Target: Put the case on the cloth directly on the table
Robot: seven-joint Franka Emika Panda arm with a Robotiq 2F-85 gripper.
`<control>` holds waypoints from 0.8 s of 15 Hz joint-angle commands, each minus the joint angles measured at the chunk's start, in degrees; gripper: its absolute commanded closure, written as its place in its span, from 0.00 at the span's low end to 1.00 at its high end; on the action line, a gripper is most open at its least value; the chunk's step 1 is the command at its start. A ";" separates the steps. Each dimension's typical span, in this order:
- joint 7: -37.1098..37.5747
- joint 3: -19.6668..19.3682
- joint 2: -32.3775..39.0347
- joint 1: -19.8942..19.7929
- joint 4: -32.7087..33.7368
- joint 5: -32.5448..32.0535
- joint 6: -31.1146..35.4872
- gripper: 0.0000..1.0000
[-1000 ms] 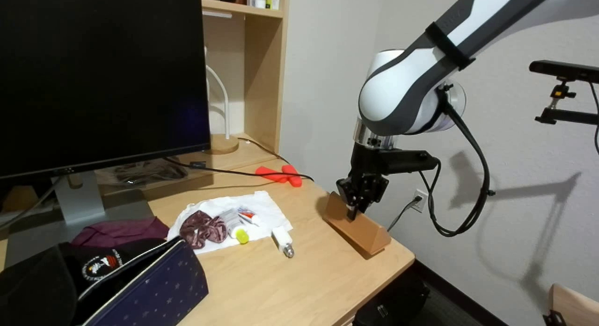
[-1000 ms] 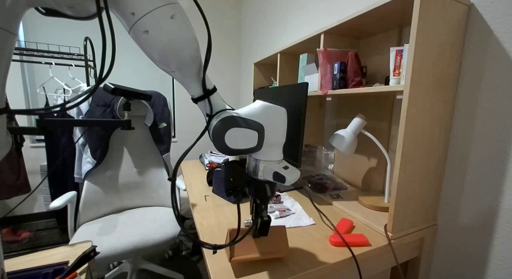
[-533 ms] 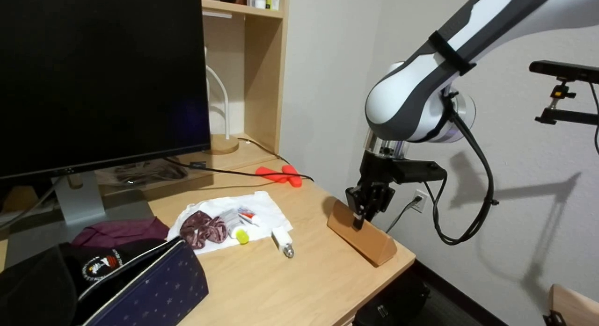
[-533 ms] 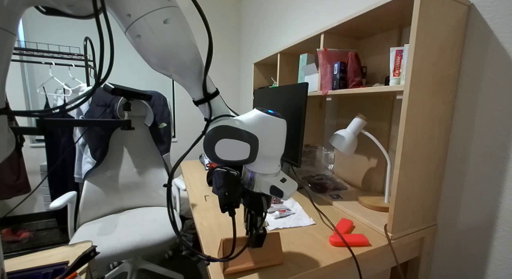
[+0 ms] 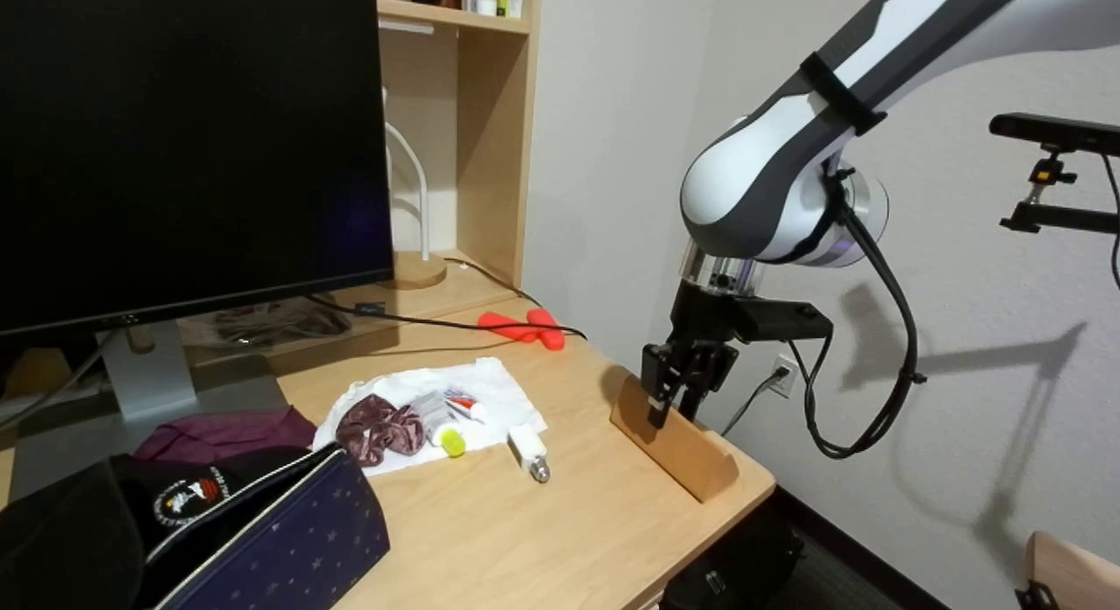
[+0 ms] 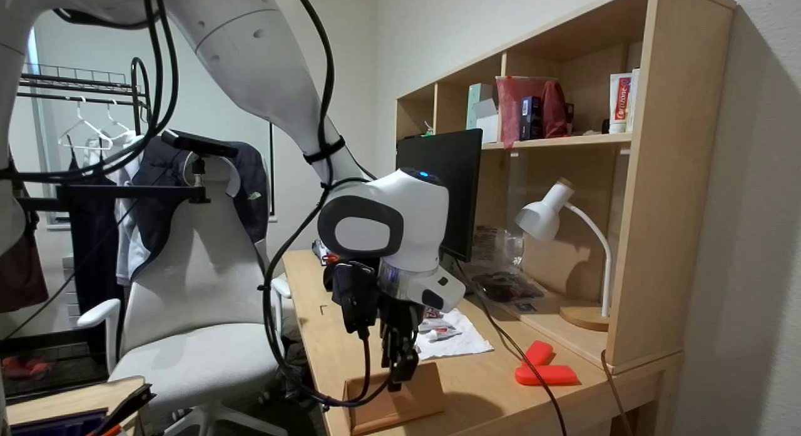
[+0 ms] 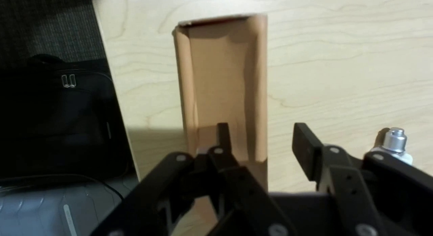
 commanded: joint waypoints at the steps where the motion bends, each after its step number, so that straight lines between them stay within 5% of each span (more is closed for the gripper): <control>1: -1.63 1.47 -1.74 -0.65 0.74 2.05 -0.70 0.16; 3: 1.10 1.08 -2.74 0.52 2.75 -0.56 -1.91 0.03; 5: 2.74 0.96 -3.77 1.54 4.95 -2.47 -2.66 0.00; 12: -5.14 5.48 1.37 2.80 19.95 3.25 -11.61 0.00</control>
